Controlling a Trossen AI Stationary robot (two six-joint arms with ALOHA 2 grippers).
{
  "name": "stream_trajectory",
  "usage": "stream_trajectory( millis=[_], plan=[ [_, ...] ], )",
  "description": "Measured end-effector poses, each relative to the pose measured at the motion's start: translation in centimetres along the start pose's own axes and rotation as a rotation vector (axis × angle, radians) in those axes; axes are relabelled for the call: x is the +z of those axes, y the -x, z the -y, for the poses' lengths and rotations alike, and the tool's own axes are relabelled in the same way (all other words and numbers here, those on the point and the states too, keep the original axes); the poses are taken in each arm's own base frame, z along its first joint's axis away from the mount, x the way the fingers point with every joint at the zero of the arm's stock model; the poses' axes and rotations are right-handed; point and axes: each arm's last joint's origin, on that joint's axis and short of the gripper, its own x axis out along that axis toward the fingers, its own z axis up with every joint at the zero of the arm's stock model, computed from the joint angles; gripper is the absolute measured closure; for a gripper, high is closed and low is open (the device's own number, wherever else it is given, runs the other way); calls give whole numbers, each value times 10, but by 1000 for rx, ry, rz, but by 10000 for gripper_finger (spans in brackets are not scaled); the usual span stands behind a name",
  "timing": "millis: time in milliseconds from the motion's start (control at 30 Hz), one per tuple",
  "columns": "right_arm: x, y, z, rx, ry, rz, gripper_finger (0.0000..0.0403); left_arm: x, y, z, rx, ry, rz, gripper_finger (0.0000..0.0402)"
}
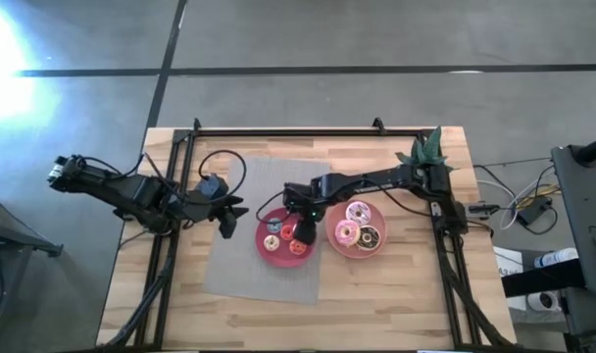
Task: Pick & Place donuts
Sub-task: Put the small yellow donut on the light pink plate
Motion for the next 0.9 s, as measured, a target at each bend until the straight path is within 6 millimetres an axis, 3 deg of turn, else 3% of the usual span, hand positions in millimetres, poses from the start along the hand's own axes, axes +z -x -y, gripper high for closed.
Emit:
stream_trajectory(
  millis=[200, 333, 433, 600, 733, 900],
  plan=[
    [-1, -1, 0, -29, 16, -5, 216, -7, -10, 2, -11, 42, -1, 248],
    [-1, -1, 0, -35, 21, -3, 213, -34, -44, 3, -86, 114, 8, 248],
    [-1, -1, 0, -36, 20, -1, 213, -56, -69, 2, -235, 252, 81, 248],
    [-1, -1, 0, -37, 2, 0, 213, -86, -95, -9, -394, 446, 187, 255],
    [-1, -1, 0, -36, -2, 0, 213, -105, -113, -17, -309, 445, 126, 289],
    [-1, -1, 0, -35, -2, 2, 214, -102, -134, 1, -276, 361, 121, 357]
  ],
)
